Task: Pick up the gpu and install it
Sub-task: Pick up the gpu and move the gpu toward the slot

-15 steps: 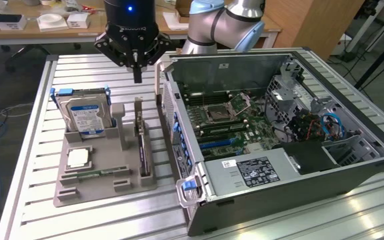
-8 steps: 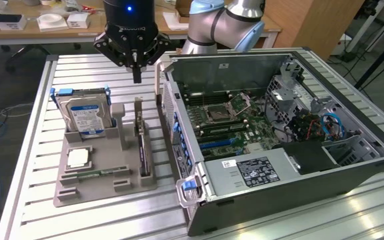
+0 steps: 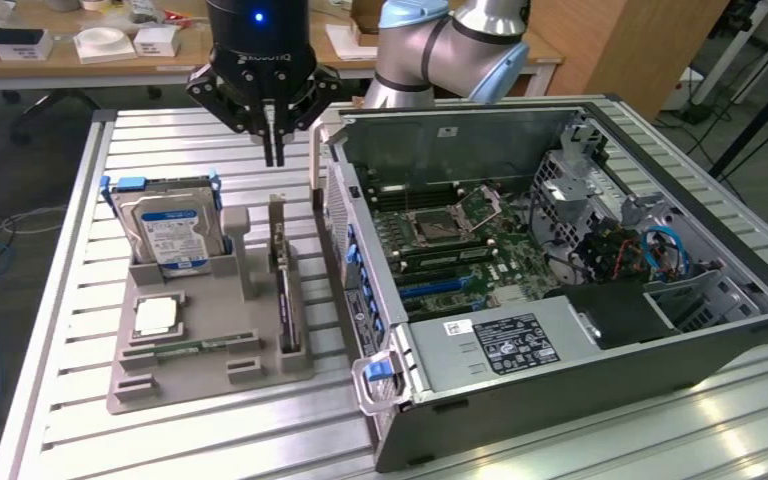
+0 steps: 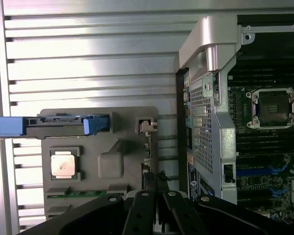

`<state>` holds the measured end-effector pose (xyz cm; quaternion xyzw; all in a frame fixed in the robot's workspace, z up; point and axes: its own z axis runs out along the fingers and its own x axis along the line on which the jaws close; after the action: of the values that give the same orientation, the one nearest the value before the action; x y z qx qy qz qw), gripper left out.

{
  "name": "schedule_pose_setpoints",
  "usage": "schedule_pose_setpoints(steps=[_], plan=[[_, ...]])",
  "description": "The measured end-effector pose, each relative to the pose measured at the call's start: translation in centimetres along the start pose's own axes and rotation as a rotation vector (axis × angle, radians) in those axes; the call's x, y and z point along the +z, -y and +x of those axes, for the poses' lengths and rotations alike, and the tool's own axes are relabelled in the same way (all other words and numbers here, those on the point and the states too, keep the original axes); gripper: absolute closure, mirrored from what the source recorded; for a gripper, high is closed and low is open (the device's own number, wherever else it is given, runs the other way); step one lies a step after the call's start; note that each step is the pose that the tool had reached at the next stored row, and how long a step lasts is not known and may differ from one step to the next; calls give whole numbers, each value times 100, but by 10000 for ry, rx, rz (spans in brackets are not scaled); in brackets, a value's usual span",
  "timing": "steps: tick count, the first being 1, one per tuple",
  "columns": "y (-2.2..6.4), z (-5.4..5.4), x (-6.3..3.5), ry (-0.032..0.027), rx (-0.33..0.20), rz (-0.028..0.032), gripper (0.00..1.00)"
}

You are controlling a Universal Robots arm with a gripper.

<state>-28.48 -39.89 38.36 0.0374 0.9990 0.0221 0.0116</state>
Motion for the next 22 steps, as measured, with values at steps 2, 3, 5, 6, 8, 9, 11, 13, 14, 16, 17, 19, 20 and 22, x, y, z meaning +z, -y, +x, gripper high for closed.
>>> schedule_pose_setpoints(steps=[2, 3, 5, 6, 8, 9, 11, 13, 14, 16, 17, 19, 20, 22], plan=[[0, 0, 0, 0, 0, 0, 83], [0, 0, 0, 0, 0, 0, 77], [0, 0, 0, 0, 0, 0, 71], [0, 0, 0, 0, 0, 0, 65], [0, 0, 0, 0, 0, 0, 53], [0, 0, 0, -1, 0, 0, 53], [0, 0, 0, 0, 0, 0, 47], [0, 0, 0, 0, 1, 0, 47], [0, 0, 0, 0, 0, 0, 47], [0, 0, 0, 0, 0, 0, 47], [0, 0, 0, 0, 0, 0, 47], [0, 0, 0, 0, 0, 0, 47], [1, 1, 0, 0, 1, -1, 47], [5, 0, 0, 0, 1, 0, 47]])
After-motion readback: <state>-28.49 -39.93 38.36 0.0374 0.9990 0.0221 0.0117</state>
